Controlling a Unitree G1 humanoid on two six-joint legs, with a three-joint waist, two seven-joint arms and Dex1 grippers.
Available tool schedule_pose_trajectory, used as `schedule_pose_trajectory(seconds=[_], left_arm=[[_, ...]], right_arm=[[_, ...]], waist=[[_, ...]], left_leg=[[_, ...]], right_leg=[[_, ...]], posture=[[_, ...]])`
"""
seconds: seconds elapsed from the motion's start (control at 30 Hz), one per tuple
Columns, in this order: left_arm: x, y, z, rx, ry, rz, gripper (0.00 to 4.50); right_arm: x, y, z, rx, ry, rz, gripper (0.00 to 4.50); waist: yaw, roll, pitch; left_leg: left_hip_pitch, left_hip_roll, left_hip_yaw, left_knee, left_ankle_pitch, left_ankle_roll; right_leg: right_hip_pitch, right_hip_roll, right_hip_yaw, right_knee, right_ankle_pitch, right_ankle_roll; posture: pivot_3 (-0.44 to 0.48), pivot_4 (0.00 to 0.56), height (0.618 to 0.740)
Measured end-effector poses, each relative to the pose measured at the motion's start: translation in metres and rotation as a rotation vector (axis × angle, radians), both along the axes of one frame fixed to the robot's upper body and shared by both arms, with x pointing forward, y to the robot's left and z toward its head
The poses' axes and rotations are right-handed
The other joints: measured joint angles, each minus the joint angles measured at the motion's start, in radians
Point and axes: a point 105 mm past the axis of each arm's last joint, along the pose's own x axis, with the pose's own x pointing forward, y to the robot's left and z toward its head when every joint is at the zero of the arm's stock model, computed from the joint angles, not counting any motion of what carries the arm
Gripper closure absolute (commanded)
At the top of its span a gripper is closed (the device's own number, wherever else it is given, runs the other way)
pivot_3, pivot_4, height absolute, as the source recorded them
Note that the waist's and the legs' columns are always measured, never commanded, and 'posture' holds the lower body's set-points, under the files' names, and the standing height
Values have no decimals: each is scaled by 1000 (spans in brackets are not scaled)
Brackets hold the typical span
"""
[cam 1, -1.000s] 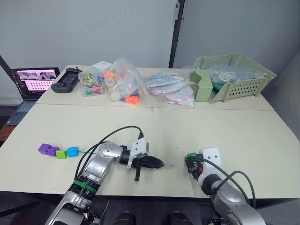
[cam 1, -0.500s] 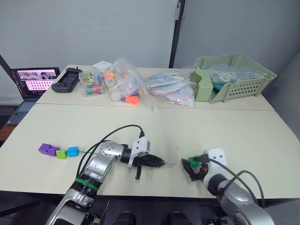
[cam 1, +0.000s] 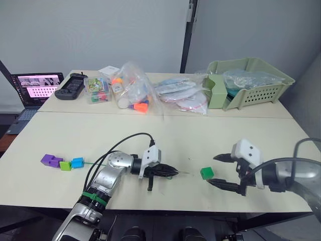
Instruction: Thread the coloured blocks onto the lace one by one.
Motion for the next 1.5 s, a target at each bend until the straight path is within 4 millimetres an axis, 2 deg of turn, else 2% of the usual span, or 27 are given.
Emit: schedule_pose_trajectory(seconds=[0.23,0.43,0.53,0.77,0.93,1.13,1.5], left_arm=[[2,5,4,2,-28,39,4500],[1,8,3,10,-22,67,4500],[1,8,4,9,-26,75,4500],[0,8,6,10,-32,74,4500],[0,6,6,8,-31,68,4500],[3,-4,3,43,-48,35,4500],[-3,-14,-5,75,-55,-23,4500]], right_arm=[[30,-2,-14,-141,-45,211,38],[40,5,-27,-168,-25,294,38],[41,6,-32,-181,-10,308,849],[39,7,-32,-186,3,320,3252],[31,15,-33,-158,28,285,3324],[25,37,-30,-88,40,216,3324],[25,38,-36,-73,69,118,3324]], waist=[[0,0,0],[7,0,0],[8,0,0],[7,0,0],[8,0,0],[10,0,0],[11,0,0]], left_leg=[[-1,0,1,0,0,0],[-1,-1,1,0,0,0],[-1,-1,1,0,0,0],[-1,-1,1,0,0,0],[-1,-1,0,1,0,0],[-1,-1,-1,1,0,0],[-1,-1,1,1,0,0]], right_leg=[[-3,0,2,2,0,0],[-3,-2,2,3,0,0],[-3,-2,2,4,0,0],[-3,-1,2,4,0,0],[-3,-2,2,5,0,0],[-3,-2,2,5,0,0],[-3,-1,1,5,0,0]], posture=[[0,150,734],[0,150,734],[0,150,734],[0,150,734],[0,150,734],[0,150,734],[0,150,734]])
